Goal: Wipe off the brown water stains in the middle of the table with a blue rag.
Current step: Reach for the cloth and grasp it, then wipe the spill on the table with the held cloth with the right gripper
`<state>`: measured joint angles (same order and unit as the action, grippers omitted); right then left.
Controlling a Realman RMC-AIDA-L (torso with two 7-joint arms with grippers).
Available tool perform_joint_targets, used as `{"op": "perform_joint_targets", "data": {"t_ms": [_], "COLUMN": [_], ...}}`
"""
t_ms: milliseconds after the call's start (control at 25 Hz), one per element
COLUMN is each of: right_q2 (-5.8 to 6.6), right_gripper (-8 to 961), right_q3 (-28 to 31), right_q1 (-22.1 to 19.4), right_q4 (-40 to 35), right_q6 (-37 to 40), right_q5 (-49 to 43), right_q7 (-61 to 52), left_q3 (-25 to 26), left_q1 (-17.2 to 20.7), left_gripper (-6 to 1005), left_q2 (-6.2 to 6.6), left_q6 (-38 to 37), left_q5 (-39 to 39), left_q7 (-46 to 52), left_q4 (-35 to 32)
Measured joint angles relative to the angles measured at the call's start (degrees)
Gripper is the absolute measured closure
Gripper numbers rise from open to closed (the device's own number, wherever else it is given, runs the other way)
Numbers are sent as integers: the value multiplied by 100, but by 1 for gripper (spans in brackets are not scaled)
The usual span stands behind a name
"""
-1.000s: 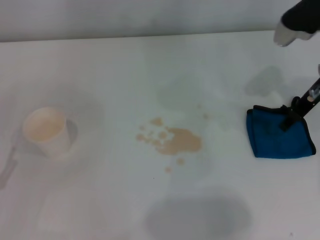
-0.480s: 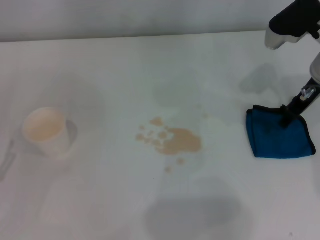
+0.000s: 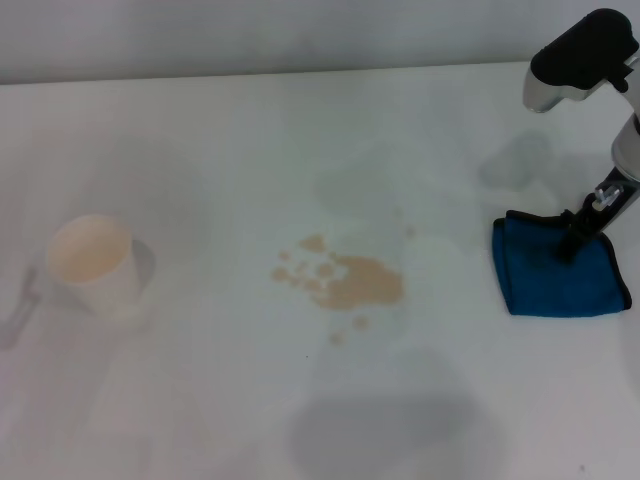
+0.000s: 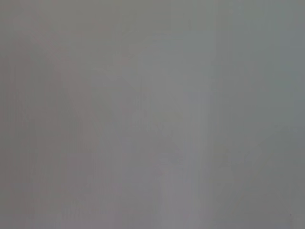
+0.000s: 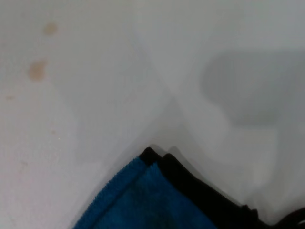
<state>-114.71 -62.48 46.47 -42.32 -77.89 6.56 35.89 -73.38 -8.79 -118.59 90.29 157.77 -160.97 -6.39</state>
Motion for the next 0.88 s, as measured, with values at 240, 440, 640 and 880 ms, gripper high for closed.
{"op": "perform_joint_targets", "data": {"t_ms": [240, 440, 640, 880], "right_q2": [-30, -38, -30, -50], "right_gripper": [380, 498, 679, 776], "right_q3": [5, 4, 1, -47], "right_q1": [28, 37, 72, 119], "right_q4": [9, -20, -31, -5], "right_q6": [10, 18, 3, 17], "right_q5": [49, 64, 138, 145], "right_q7": [-35, -58, -51, 0], "left_q3": [0, 0, 0, 0], "left_q1": [-54, -80, -79, -87], "left_gripper": [114, 113, 113, 114], "left_q2": [2, 2, 2, 3], "left_q6": [-121, -170, -196, -230], "left_q5": [0, 0, 29, 45], "left_q7": [-9, -12, -13, -13], "left_q4": [-3, -3, -3, -3]}}
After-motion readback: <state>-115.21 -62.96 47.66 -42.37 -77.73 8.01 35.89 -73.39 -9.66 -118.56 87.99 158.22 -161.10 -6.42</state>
